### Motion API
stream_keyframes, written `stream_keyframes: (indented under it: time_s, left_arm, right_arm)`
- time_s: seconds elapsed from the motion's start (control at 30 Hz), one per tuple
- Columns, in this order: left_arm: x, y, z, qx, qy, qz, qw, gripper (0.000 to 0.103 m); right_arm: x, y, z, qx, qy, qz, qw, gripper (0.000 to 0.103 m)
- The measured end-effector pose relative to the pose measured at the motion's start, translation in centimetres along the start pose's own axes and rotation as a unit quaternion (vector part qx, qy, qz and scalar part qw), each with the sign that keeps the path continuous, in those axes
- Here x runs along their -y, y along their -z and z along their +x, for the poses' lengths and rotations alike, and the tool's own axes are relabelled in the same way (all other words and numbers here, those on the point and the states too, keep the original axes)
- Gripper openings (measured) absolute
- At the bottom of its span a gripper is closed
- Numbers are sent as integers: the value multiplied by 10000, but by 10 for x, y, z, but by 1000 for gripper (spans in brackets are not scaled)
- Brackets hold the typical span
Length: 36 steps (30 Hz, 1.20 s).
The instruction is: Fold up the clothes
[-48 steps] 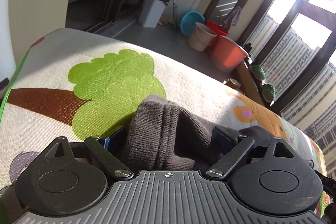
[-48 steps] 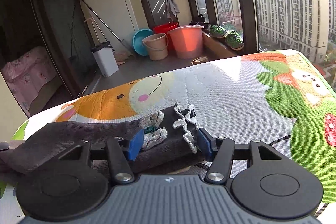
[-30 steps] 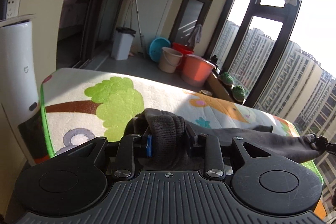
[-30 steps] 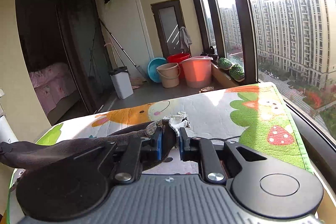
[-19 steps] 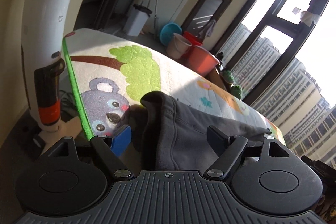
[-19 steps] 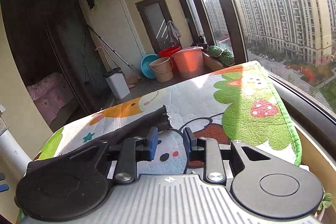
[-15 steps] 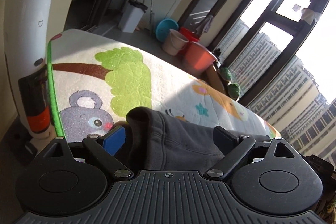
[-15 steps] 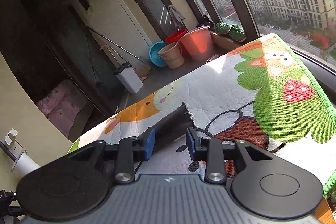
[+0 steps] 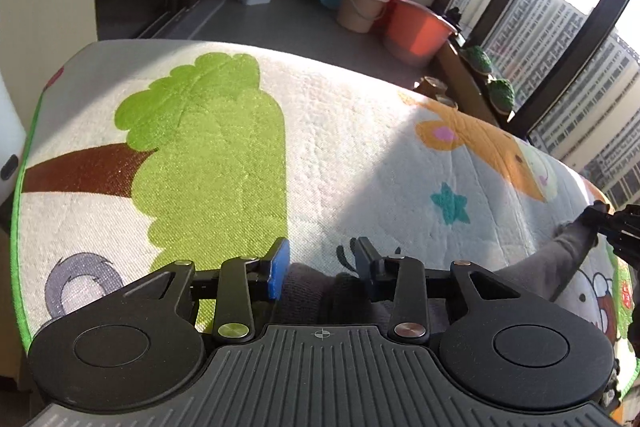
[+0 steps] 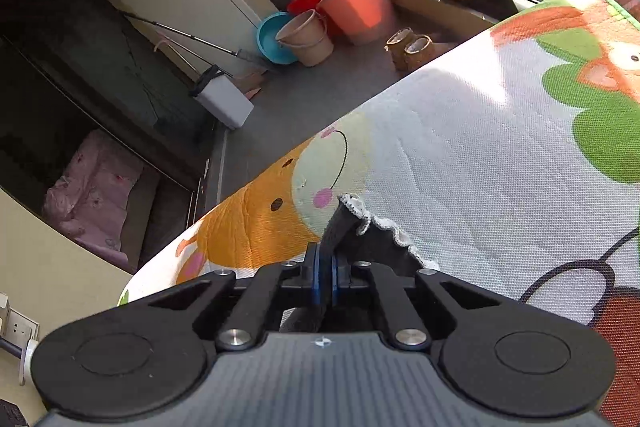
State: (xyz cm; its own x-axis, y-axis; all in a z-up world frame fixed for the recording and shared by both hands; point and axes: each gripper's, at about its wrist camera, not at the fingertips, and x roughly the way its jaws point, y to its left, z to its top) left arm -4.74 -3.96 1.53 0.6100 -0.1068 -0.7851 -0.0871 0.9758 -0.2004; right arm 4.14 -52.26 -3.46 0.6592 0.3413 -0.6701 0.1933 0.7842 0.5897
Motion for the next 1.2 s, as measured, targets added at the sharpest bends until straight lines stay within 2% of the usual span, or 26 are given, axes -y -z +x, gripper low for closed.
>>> stream_keyframes:
  time_s: [0.03, 0.07, 0.13, 0.2, 0.27, 0.3, 0.33, 0.37, 0.4, 0.47, 0.53, 0.6, 0.67, 0.7, 0.73, 0.77, 0.8, 0.87, 0.93, 0.97, 1.0, 1.03, 1.07, 1.13, 1.17, 1.2]
  left_arm:
    - [5, -9, -9, 278, 115, -10, 9995, 15]
    - [8, -14, -26, 661, 267, 30, 9974, 7]
    - [13, -24, -58, 1407, 556, 119, 9884, 9]
    - [12, -19, -74, 1764, 501, 377, 9823, 13]
    - [3, -14, -77, 1768, 300, 548, 9823, 35]
    - [-3, -10, -70, 1607, 201, 586, 9850, 58]
    - [-8, -8, -64, 1477, 176, 549, 9873, 65]
    - [-12, -9, -53, 1233, 191, 440, 9912, 65]
    - [-16, -11, -43, 990, 215, 325, 9943, 67]
    - [-19, -21, -20, 527, 538, -23, 9972, 78]
    - [-9, -33, 11, 96, 879, -185, 9959, 94]
    - [2, -39, 48, -342, 1041, -303, 9935, 94]
    - [23, -44, 82, -623, 904, -157, 9938, 79]
    - [36, -47, 85, -510, 742, 96, 9959, 44]
    - [53, -51, 80, -224, 747, 369, 9963, 32]
    - [69, -54, 73, 85, 768, 639, 9950, 30]
    - [79, -53, 50, 623, 940, 899, 9895, 29]
    - [92, -43, 9, 1635, 1174, 1334, 9704, 30]
    - [96, -29, -27, 2556, 1288, 1674, 9434, 43]
    - [93, -21, -32, 2733, 1113, 1645, 9412, 51]
    - [87, -20, -31, 2795, 805, 1530, 9445, 76]
    - [78, -19, -27, 2768, 453, 1316, 9508, 92]
    - [65, -21, -19, 2579, 228, 960, 9611, 94]
    - [37, -25, -5, 2182, -182, 246, 9754, 88]
    - [24, -27, -3, 1943, 40, -51, 9809, 86]
    - [22, -27, -3, 1823, 363, -57, 9826, 85]
  right_arm:
    - [-13, -8, -10, 248, -249, -132, 9993, 5]
    - [-21, -11, -23, 510, -435, -311, 9973, 5]
    - [-34, -8, -60, 1175, -642, -872, 9872, 5]
    - [-26, 3, -87, 1478, -358, -1240, 9806, 6]
    - [-11, 16, -95, 1452, 138, -1483, 9781, 13]
    - [2, 21, -92, 1279, 762, -1585, 9761, 23]
    - [13, 28, -89, 1201, 1151, -1626, 9726, 28]
    - [29, 33, -89, 1080, 1586, -1633, 9677, 28]
    - [40, 35, -89, 997, 1693, -1527, 9686, 28]
    - [56, 34, -91, 876, 1670, -1214, 9745, 30]
    - [64, 30, -94, 835, 1380, -871, 9831, 46]
    - [59, 29, -93, 877, 1217, -859, 9849, 54]
    - [52, 33, -90, 884, 1124, -992, 9847, 54]
    - [48, 35, -88, 880, 1061, -1045, 9849, 55]
    - [47, 38, -88, 897, 979, -1090, 9851, 55]
    - [45, 39, -89, 914, 929, -1122, 9851, 55]
    - [43, 42, -91, 948, 865, -1175, 9848, 57]
    - [43, 45, -100, 1070, 816, -1302, 9823, 64]
    - [49, 45, -105, 1148, 921, -1367, 9796, 71]
    - [53, 45, -106, 1150, 992, -1356, 9791, 71]
    - [57, 44, -106, 1151, 1063, -1345, 9784, 72]
    - [61, 44, -107, 1153, 1134, -1334, 9778, 72]
    - [63, 44, -106, 1128, 1154, -1286, 9785, 72]
    - [66, 44, -103, 1082, 1159, -1202, 9800, 72]
    - [65, 44, -101, 1064, 1146, -1172, 9807, 72]
    - [62, 46, -100, 1046, 1083, -1174, 9816, 72]
